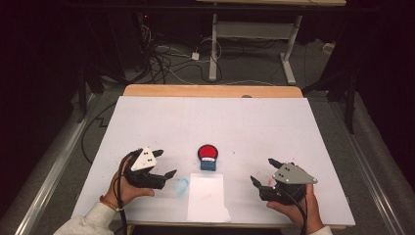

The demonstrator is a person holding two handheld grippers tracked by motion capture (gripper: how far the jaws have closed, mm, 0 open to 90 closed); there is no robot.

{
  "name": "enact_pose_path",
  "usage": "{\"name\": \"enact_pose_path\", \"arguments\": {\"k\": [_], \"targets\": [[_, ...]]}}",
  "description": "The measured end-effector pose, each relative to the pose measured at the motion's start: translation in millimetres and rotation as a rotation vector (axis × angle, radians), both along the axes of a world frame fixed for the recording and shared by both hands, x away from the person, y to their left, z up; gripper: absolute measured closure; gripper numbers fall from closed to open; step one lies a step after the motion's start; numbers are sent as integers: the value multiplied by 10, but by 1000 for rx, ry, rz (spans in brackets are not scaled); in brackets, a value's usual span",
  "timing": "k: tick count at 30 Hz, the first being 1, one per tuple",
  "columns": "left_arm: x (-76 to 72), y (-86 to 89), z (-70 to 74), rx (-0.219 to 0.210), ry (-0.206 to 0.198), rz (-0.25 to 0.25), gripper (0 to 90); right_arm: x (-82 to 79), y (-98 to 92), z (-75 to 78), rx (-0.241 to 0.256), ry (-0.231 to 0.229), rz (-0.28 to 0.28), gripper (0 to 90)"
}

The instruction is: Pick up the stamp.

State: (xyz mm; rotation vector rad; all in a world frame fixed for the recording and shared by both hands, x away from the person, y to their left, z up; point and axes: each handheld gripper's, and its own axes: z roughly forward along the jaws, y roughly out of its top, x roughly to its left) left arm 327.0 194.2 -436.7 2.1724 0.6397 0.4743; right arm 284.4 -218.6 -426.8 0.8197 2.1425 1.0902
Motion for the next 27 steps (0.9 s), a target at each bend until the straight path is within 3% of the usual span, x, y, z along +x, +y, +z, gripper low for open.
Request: {"name": "enact_pose_path", "arguments": {"k": [13, 17, 27], "targets": [[157, -142, 76, 14, 24, -61, 203, 14, -6, -30, -14, 16, 3, 223], [225, -204, 82, 23, 53, -96, 206, 16, 2, -44, -18, 24, 3, 224], [380, -428, 92, 78, 74, -183, 206, 26, -1, -69, -29, 35, 1, 225]]}}
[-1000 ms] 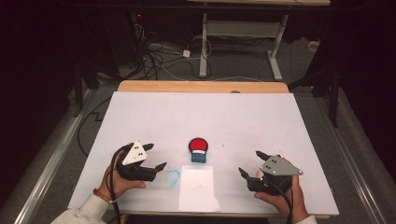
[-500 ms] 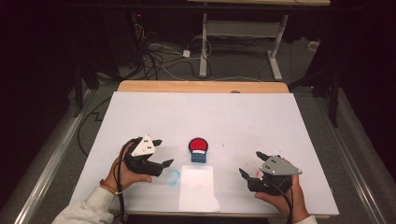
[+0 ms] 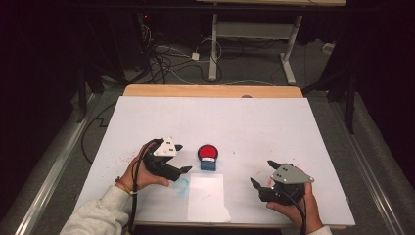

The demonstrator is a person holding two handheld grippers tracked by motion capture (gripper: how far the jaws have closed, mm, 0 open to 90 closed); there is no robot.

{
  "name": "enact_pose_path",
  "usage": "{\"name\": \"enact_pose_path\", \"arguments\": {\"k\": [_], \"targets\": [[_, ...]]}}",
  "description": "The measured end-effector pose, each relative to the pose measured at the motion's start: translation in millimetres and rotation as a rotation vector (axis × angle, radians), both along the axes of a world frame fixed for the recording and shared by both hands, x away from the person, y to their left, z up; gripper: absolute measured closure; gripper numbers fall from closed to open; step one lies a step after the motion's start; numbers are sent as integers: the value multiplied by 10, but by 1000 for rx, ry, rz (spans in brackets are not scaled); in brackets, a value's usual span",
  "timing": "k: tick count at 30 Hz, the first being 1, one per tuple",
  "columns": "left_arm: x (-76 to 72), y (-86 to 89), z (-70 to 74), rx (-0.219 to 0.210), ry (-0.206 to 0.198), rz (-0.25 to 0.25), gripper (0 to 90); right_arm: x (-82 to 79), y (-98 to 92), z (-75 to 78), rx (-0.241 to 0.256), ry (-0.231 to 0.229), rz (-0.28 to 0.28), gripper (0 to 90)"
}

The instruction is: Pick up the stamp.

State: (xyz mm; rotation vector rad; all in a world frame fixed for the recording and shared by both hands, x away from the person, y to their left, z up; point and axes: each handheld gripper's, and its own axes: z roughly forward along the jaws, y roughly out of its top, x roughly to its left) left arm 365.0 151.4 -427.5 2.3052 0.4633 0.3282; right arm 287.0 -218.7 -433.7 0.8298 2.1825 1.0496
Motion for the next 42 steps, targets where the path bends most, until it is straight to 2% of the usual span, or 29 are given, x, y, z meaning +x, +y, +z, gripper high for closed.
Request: {"name": "enact_pose_path", "arguments": {"k": [2, 8, 23, 28, 32, 35, 36, 42], "targets": [[28, -47, 12, 26, -7, -18, 206, 4, -2, -6, -2, 1, 2, 227], [103, -196, 13, 51, 10, -63, 216, 3, -1, -15, -7, 5, 5, 229], [253, -438, -15, 67, 40, -128, 250, 6, 15, -47, -22, 22, 21, 236], [289, -518, -41, 83, 47, -150, 268, 6, 25, -58, -29, 26, 26, 236], [324, -579, -67, 105, 55, -165, 294, 7, 29, -65, -33, 28, 28, 237], [353, -625, -83, 102, 66, -175, 320, 7, 30, -68, -37, 28, 30, 239], [359, -639, -87, 100, 71, -184, 357, 7, 33, -70, -39, 29, 31, 241], [363, -716, -113, 116, 68, -199, 428, 3, 38, -73, -43, 32, 34, 248]]}}
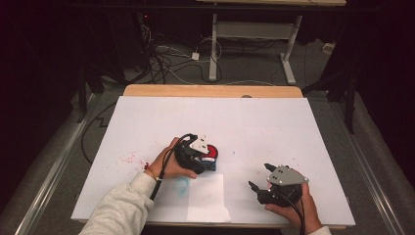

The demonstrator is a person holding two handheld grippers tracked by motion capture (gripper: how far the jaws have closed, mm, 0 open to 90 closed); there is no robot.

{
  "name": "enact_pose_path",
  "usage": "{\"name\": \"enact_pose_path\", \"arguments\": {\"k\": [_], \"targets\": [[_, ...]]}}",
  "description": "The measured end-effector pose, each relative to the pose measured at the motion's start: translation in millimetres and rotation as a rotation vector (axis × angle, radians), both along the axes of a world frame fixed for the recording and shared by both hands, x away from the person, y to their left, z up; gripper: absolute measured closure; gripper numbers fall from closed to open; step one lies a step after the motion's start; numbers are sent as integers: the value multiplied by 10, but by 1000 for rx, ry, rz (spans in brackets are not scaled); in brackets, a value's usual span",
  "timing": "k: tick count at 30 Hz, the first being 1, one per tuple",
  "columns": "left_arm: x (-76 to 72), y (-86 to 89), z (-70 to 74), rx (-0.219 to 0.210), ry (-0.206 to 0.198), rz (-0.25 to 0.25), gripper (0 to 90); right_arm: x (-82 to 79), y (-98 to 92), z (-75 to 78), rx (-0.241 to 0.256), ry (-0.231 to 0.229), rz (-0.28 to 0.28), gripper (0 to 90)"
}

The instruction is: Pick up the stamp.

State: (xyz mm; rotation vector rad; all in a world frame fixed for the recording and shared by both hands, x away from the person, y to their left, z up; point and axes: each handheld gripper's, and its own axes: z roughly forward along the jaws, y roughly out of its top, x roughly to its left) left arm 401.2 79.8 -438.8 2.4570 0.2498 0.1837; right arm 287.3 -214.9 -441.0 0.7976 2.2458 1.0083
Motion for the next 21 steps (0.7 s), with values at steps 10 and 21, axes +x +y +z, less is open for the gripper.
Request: {"name": "enact_pose_path", "arguments": {"k": [10, 21], "targets": [[25, -42, -55, 42, -11, -8, 495, 3, 6, -6, -6, 1, 3, 250], [23, -43, -59, 26, -3, -25, 641, 1, 19, -20, -16, 5, 6, 255]]}}
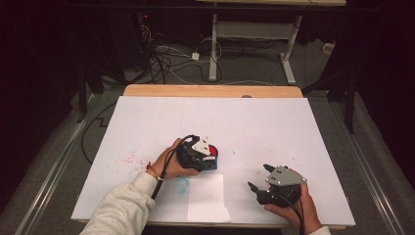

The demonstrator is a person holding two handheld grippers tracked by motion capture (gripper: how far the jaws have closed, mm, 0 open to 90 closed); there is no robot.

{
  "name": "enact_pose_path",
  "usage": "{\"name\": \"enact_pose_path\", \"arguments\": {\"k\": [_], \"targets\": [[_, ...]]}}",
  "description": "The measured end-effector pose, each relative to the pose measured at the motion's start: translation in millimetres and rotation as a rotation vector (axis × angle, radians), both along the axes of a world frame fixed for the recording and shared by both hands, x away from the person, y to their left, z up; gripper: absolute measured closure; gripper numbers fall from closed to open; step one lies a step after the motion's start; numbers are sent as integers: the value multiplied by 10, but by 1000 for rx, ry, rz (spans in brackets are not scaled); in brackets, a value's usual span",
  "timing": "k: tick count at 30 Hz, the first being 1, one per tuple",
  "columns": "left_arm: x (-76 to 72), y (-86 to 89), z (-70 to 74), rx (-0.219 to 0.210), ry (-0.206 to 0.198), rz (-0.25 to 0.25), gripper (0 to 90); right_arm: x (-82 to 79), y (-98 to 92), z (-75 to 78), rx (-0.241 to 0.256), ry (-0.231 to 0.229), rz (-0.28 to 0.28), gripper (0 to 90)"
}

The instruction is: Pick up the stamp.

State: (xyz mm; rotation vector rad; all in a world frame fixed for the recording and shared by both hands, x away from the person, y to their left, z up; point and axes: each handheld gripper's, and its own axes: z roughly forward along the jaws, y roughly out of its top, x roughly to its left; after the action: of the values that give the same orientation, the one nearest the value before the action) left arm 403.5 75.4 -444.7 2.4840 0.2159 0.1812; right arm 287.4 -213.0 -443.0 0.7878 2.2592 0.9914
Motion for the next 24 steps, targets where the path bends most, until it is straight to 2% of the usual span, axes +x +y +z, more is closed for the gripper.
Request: {"name": "enact_pose_path", "arguments": {"k": [3, 12, 21, 24], "targets": [[-1, 8, 0, -17, 15, -10, 661, 1, 4, -3, -4, 3, 3, 255], [-31, 10, 2, -22, -5, -11, 681, -3, 7, -4, -5, 6, 4, 255], [-100, 129, 116, -89, -20, 9, 681, -15, -10, 17, 2, -6, 1, 257], [-119, 193, 167, -122, -30, 29, 681, -11, -22, 29, 7, -17, -5, 255]]}}
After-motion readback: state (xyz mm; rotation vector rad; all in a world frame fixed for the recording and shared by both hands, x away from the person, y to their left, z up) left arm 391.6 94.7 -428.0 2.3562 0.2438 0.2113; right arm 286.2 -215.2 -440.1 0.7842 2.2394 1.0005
